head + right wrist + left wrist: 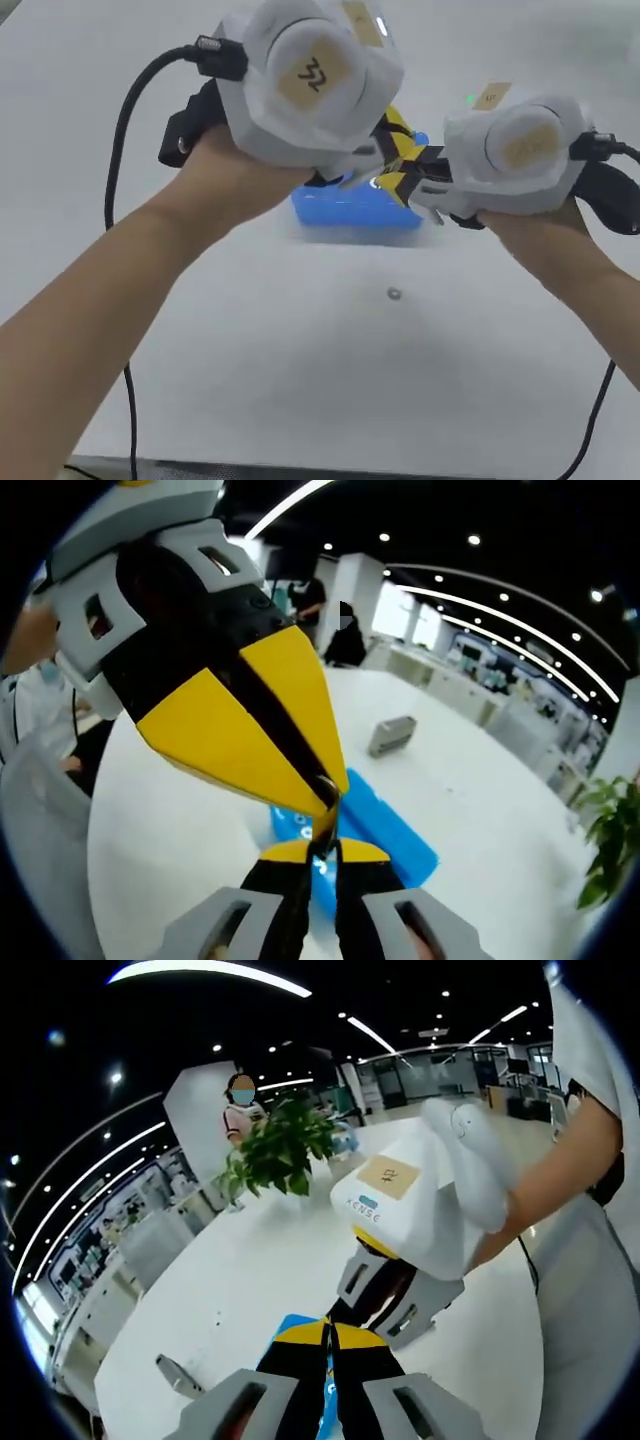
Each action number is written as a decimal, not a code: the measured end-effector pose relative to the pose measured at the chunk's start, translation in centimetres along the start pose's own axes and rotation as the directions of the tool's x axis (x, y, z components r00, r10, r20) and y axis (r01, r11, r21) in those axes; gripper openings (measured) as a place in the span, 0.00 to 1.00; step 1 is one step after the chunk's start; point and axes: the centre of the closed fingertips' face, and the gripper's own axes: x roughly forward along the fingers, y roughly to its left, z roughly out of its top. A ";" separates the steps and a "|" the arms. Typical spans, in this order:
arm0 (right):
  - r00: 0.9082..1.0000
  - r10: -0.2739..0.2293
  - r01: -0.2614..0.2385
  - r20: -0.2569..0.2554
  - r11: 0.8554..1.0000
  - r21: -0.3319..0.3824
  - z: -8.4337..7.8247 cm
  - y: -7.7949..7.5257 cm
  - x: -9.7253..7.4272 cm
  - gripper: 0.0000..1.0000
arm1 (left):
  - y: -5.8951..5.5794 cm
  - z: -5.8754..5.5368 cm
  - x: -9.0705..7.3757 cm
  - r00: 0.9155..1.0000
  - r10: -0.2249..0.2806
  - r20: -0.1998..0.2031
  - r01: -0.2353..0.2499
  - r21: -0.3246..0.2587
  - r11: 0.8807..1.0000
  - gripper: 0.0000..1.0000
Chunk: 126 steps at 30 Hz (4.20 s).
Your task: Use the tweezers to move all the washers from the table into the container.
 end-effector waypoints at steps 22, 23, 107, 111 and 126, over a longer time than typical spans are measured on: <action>0.997 0.061 -0.058 -0.055 0.997 0.058 -1.4 0.6 4.6 0.04 | 1.7 -4.6 1.2 0.999 0.006 -0.054 -0.011 -0.085 0.996 0.00; 0.996 0.063 -0.059 -0.057 0.996 0.061 -1.5 0.6 4.7 0.04 | 1.8 -4.7 1.4 0.998 0.003 -0.055 -0.008 -0.086 0.996 0.00; 0.997 0.078 -0.080 0.015 0.966 0.247 -5.0 6.9 -3.7 0.06 | -9.0 -3.9 -0.2 0.978 -0.198 -0.066 0.193 -0.077 0.978 0.00; 0.996 0.084 -0.082 0.005 0.963 0.256 -5.5 7.1 -3.6 0.06 | -9.4 -4.3 0.2 0.977 -0.201 -0.070 0.195 -0.082 0.977 0.00; 0.997 0.083 -0.079 -0.006 0.965 0.252 -6.1 7.2 -3.4 0.05 | -9.7 -4.4 0.3 0.978 -0.198 -0.064 0.192 -0.094 0.977 0.00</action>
